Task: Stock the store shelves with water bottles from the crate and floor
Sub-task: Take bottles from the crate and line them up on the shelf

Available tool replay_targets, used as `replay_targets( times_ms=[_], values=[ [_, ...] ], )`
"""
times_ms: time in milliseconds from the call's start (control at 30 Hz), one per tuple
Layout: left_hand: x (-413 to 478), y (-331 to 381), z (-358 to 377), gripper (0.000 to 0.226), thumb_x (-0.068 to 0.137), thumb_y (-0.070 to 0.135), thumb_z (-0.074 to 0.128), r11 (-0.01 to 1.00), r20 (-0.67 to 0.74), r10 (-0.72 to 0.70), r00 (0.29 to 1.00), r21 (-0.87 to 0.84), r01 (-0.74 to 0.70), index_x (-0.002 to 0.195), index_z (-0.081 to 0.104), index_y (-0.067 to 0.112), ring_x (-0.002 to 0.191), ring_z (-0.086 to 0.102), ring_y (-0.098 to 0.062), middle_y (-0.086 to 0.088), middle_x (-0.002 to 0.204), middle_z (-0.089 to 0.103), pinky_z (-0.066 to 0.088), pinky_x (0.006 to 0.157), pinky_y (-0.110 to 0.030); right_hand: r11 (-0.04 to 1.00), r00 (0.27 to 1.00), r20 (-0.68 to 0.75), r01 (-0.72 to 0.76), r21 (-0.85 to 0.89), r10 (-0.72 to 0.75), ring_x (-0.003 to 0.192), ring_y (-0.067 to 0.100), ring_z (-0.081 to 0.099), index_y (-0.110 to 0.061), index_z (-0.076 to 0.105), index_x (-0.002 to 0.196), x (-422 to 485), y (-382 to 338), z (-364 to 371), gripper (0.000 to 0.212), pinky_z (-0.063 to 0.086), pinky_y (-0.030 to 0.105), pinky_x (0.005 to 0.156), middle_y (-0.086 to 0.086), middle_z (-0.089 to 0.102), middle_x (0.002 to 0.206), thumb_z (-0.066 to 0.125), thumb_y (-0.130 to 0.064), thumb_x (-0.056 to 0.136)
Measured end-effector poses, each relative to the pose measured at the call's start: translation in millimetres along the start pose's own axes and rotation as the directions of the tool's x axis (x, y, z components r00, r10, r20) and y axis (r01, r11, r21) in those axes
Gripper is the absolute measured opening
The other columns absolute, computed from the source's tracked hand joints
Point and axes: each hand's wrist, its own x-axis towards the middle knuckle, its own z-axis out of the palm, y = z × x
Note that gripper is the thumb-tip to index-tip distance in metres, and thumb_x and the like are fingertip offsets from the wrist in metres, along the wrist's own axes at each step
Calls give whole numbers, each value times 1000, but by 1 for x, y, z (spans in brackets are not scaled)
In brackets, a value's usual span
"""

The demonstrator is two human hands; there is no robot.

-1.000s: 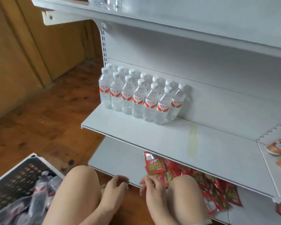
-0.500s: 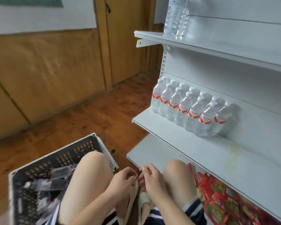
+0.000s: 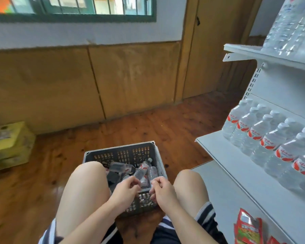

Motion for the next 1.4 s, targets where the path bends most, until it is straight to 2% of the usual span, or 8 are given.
replay_targets(
  times_ms=[133, 333, 633, 767, 1133, 1233, 1300, 1400],
  values=[
    [-15, -32, -25, 15, 96, 13, 56, 992, -86, -112, 990, -69, 107, 92, 66, 23, 79, 70, -13, 4, 89, 73, 58, 80, -35, 997, 992, 118, 49, -64, -41, 66, 12, 64, -24, 60, 99, 0, -10, 23, 12, 57, 25, 65, 7, 71, 86, 49, -28, 105],
    [-10, -50, -37, 14, 99, 15, 54, 983, -128, -146, 981, -132, 129, 97, 66, 22, 71, 70, -6, 3, 90, 74, 54, 71, -24, 987, 971, 236, 69, -144, -34, 63, 12, 62, -22, 60, 101, 14, -11, 30, 10, 52, 18, 58, 3, 69, 82, 50, -21, 103],
    [36, -96, -13, 18, 100, 6, 51, 922, 16, -293, 956, -258, 287, 98, 67, 13, 82, 72, -24, -5, 91, 75, 56, 72, -27, 983, 966, 184, -185, -3, 183, 58, 17, 65, -17, 62, 101, 90, 6, 41, 11, 50, 24, 52, 9, 71, 80, 51, -18, 103],
    [72, -116, -20, 18, 100, 8, 51, 914, 60, -321, 945, -241, 326, 97, 67, 16, 80, 72, -20, -4, 91, 75, 57, 74, -29, 970, 949, 212, -243, 20, 233, 62, 18, 64, -15, 62, 102, 124, -1, 54, 12, 50, 23, 50, 9, 68, 83, 51, -19, 104],
    [183, -185, -13, 16, 100, 10, 53, 824, 134, -466, 875, -293, 484, 96, 65, 19, 77, 69, -14, -1, 89, 73, 56, 84, -39, 849, 843, 128, -501, -169, 523, 63, 16, 65, -16, 59, 94, 255, 70, 123, 15, 48, 24, 48, 6, 64, 90, 45, -16, 100],
    [207, -214, 2, 15, 98, 10, 53, 792, 155, -534, 831, -253, 556, 94, 64, 20, 82, 68, -20, -1, 89, 73, 54, 84, -39, 798, 804, 115, -541, -267, 583, 74, 19, 68, -17, 56, 97, 293, 96, 145, 7, 55, 30, 57, 8, 67, 98, 51, -19, 100],
    [221, -230, 13, 16, 96, 11, 52, 793, 173, -553, 815, -191, 578, 93, 62, 23, 85, 67, -22, 1, 90, 72, 53, 83, -39, 757, 783, 108, -543, -362, 613, 86, 26, 69, -17, 56, 102, 317, 109, 158, 8, 61, 42, 78, 9, 68, 101, 53, -24, 100],
    [239, -253, 33, 13, 95, 14, 51, 824, 224, -541, 811, -51, 564, 93, 59, 24, 86, 63, -19, 2, 93, 70, 51, 80, -36, 702, 751, 102, -548, -454, 652, 99, 31, 66, -13, 49, 130, 349, 124, 177, 38, 57, 45, 89, 9, 65, 107, 55, -36, 100]
  ],
)
